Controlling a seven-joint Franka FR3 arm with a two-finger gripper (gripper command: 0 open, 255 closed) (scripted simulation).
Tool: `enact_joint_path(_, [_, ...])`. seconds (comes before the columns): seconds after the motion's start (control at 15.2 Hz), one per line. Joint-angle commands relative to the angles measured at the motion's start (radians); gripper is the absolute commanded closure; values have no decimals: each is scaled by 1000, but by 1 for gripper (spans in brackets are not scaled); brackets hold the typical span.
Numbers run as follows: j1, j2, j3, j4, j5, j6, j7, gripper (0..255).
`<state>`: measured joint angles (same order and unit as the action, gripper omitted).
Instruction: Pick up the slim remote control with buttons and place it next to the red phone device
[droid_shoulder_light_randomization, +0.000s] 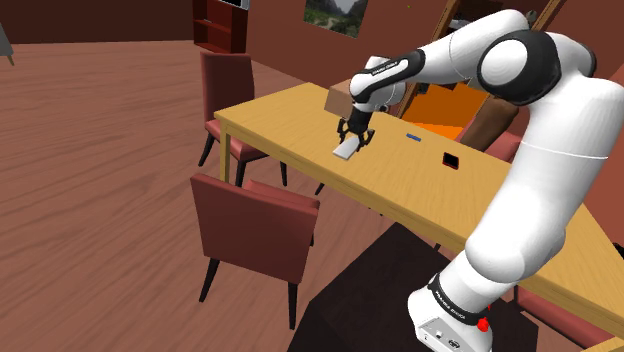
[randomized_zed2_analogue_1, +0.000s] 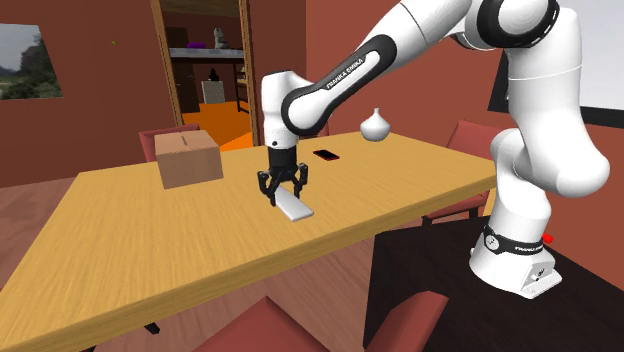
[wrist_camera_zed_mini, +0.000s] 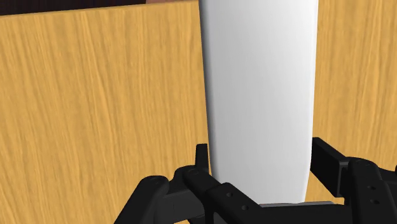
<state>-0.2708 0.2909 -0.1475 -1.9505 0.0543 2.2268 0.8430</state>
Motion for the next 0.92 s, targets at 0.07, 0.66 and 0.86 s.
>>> enact_joint_path(0.07, [0, -24, -2, 10, -5, -34, 2, 255])
enact_joint_path(0.66, [-99, -36, -58, 7, 8, -45, -159, 255])
enact_joint_path(0.86, [-143, -25, -81, 21, 16, -50, -230, 255])
